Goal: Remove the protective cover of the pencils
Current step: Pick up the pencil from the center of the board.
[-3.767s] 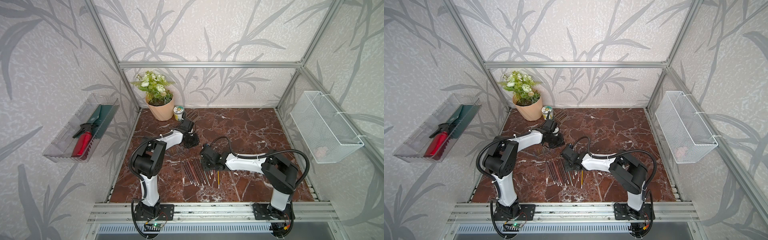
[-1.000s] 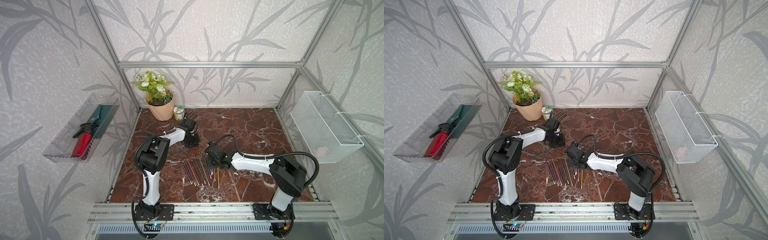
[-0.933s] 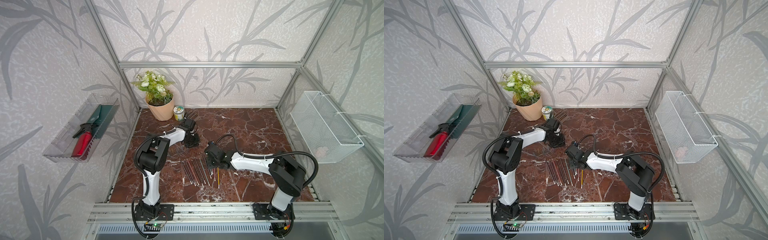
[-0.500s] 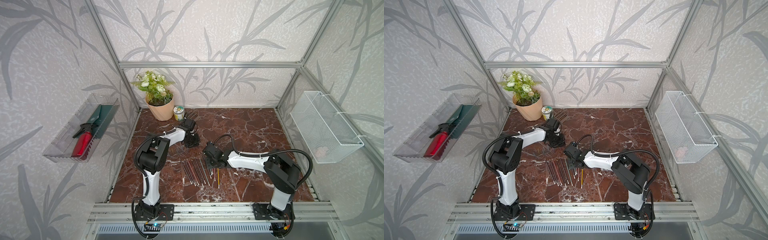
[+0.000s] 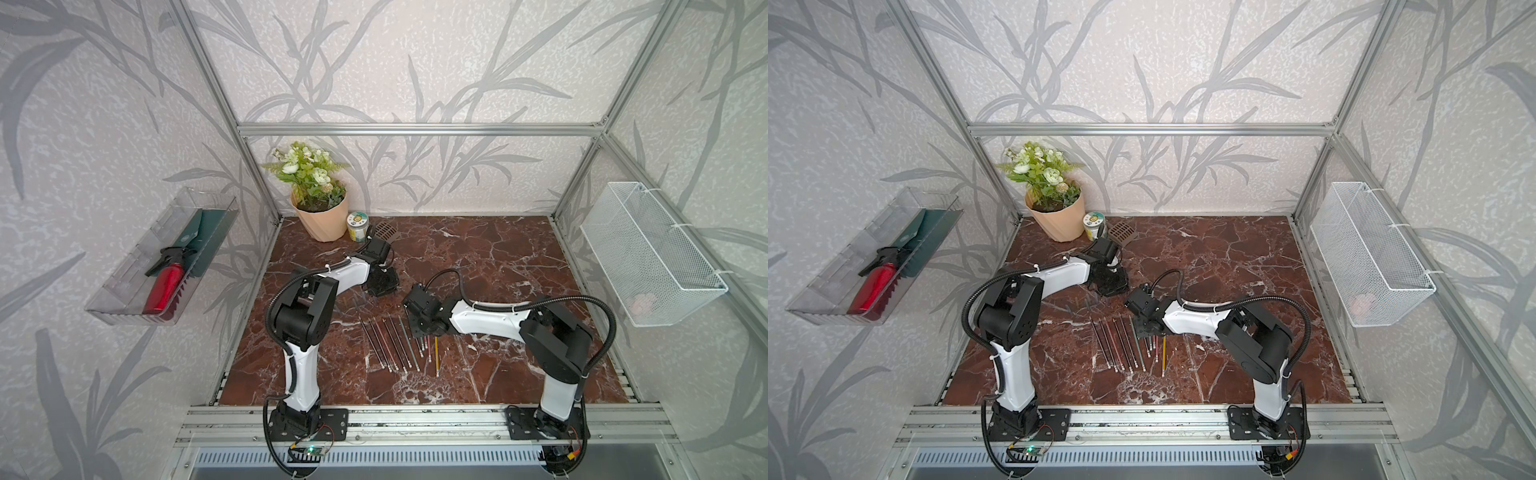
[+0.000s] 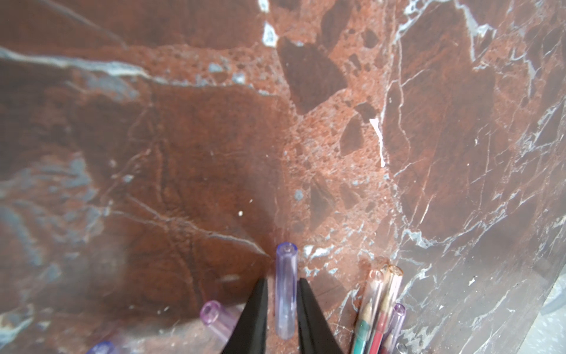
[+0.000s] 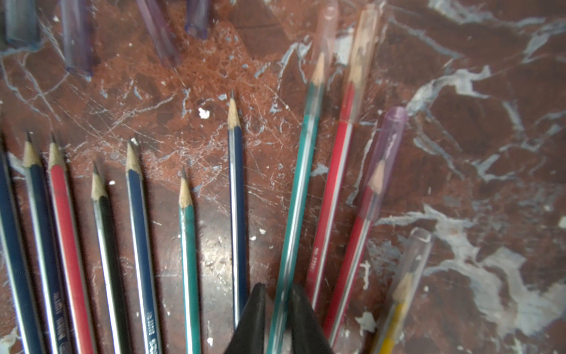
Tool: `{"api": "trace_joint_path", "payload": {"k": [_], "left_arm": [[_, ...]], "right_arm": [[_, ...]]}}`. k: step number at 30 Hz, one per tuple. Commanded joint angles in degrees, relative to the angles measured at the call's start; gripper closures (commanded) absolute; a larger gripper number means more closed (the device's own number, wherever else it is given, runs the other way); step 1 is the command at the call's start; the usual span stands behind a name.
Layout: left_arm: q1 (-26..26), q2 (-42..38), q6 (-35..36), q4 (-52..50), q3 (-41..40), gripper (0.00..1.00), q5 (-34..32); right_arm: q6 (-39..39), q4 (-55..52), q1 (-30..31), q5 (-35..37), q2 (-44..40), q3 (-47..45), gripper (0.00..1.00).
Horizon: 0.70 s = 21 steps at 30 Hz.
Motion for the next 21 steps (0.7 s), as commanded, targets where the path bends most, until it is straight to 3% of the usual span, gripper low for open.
{"api": "trace_joint_path", "payload": {"k": [1,8,21], "left_arm": [[-0.2,-2.6,0.0,0.1,-1.1,0.77,-1.2],[-0.2,-4.4,0.0,1.7,-2.5,0.75,-1.3],[-0.2,-9.9,-0.5,5.1,-6.5,0.74,-3.0]], "right_arm": [[-0.1,-2.8,-0.4,1.4,1.6,1.8,0.81],[0.0,-3.5,-0.3,1.5,3.0,2.8,0.81],[0.2,-2.9,-0.3,1.1,3.1,2.7,0.91]]}}
